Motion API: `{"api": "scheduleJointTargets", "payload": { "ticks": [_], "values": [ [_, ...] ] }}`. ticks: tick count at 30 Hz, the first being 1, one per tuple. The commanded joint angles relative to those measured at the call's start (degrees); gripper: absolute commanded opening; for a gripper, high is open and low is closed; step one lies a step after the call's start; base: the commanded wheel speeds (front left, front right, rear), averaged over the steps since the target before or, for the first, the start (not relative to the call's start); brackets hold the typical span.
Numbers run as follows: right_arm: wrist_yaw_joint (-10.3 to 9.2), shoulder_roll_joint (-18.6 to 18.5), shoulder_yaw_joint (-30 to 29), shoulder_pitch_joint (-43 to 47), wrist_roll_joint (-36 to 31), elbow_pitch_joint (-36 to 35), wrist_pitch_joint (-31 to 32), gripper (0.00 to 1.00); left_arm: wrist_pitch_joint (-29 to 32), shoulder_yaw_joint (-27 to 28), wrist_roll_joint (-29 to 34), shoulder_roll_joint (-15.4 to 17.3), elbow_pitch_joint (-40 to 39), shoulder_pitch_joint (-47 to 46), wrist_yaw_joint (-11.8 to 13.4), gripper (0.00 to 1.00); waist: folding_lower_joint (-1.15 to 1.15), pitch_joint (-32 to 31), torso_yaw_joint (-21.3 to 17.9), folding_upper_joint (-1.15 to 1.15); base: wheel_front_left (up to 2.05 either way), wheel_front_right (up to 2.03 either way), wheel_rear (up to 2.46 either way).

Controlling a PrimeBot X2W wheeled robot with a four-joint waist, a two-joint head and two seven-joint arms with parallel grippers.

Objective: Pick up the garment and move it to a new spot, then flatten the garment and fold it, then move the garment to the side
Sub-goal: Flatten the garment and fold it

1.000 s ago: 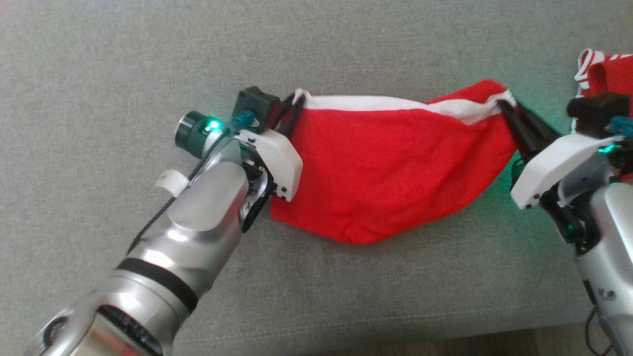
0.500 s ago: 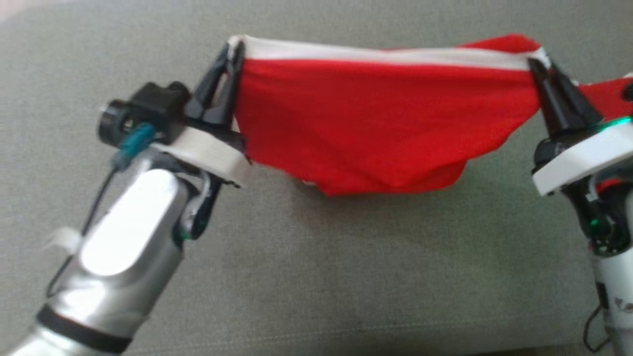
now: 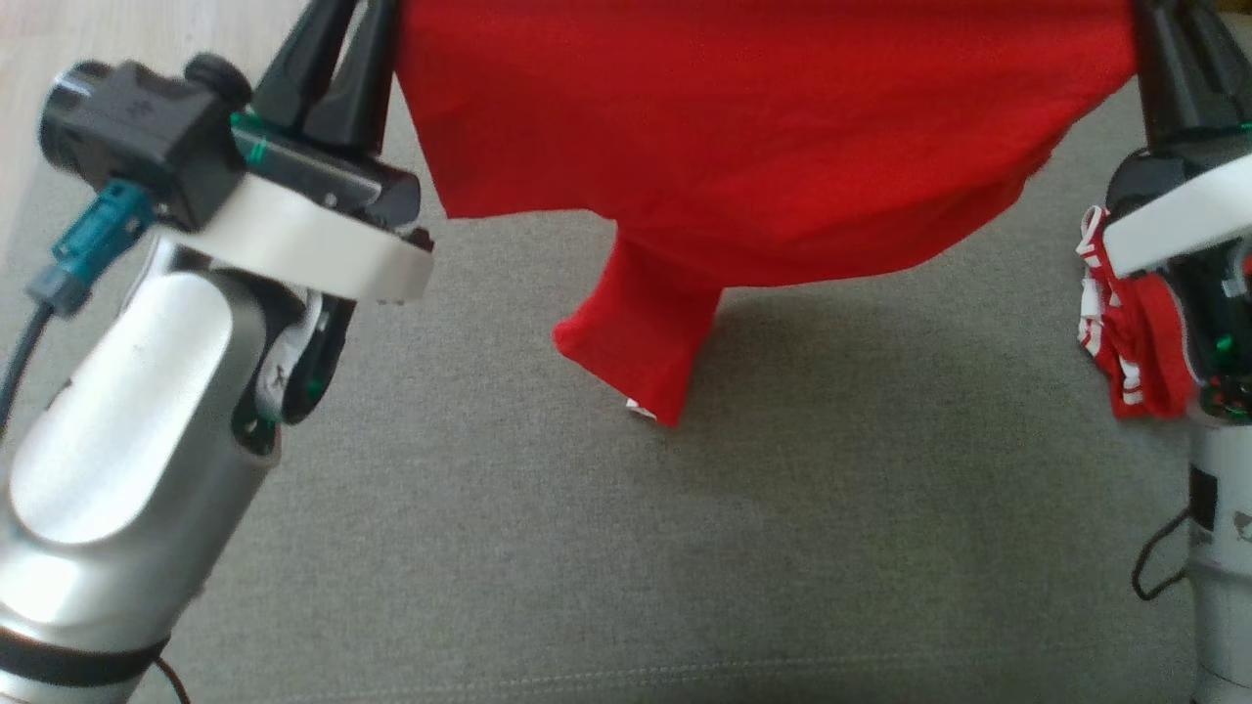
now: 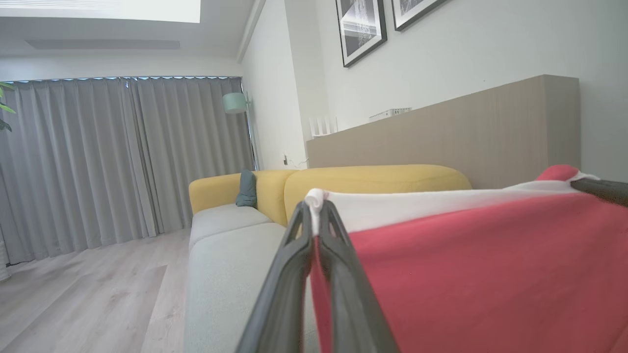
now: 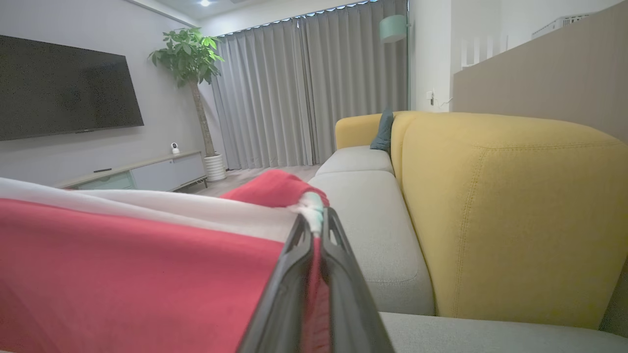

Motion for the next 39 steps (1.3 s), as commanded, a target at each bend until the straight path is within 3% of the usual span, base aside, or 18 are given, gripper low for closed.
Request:
{"api": "scheduleJointTargets", "payload": {
  "ticks": [1,7,12,18,23,33,39],
  "values": [
    [-0.05,0.28,-0.12,-2.04,0.18,-1.56,0.51,0.0,0.36,3.53,-0.19,2.57,-1.5,-3.43,0.68,0.0,0.0,-0.14,0.0,0.0,0.0,0.0,0.0],
    [-0.05,1.45,0.03,-6.4,1.13,2.11,2.3,0.0,-0.1,3.9,-2.61,0.45,2.76,-6.76,-1.27,0.0,0.0,1.43,-0.05,0.0,0.0,0.0,0.0],
    [-0.05,2.51,1.55,-14.59,2.1,8.67,0.84,0.0,-3.01,4.21,-2.65,-2.43,12.89,-14.32,-4.82,0.0,0.0,4.13,-0.69,0.0,0.0,0.0,0.0],
    [-0.05,4.88,3.94,-26.69,3.74,21.08,-6.71,0.0,-5.19,6.78,-1.28,-6.64,27.25,-25.56,-8.42,0.0,0.0,6.74,-1.2,0.0,0.0,0.0,0.0],
    [-0.05,6.58,6.41,-34.07,5.45,32.44,-15.81,0.0,-5.32,11.87,2.39,-9.39,31.13,-31.49,-10.99,0.0,0.0,8.29,-1.06,0.0,0.0,0.0,0.0],
    [-0.05,8.4,16.1,-36.93,7.19,54.45,-28.79,0.0,-5.34,18.46,4.94,-16.55,44.52,-25.41,-15.02,0.0,0.0,12.82,0.62,0.0,0.0,0.0,0.0],
    [-0.05,8.84,21.23,-31.83,10.52,60.4,-32.49,0.0,-5.34,23.25,5.72,-19.12,48.19,-16.59,-16.42,0.0,0.0,15.24,1.14,0.0,0.0,0.0,0.0]
  ]
}}
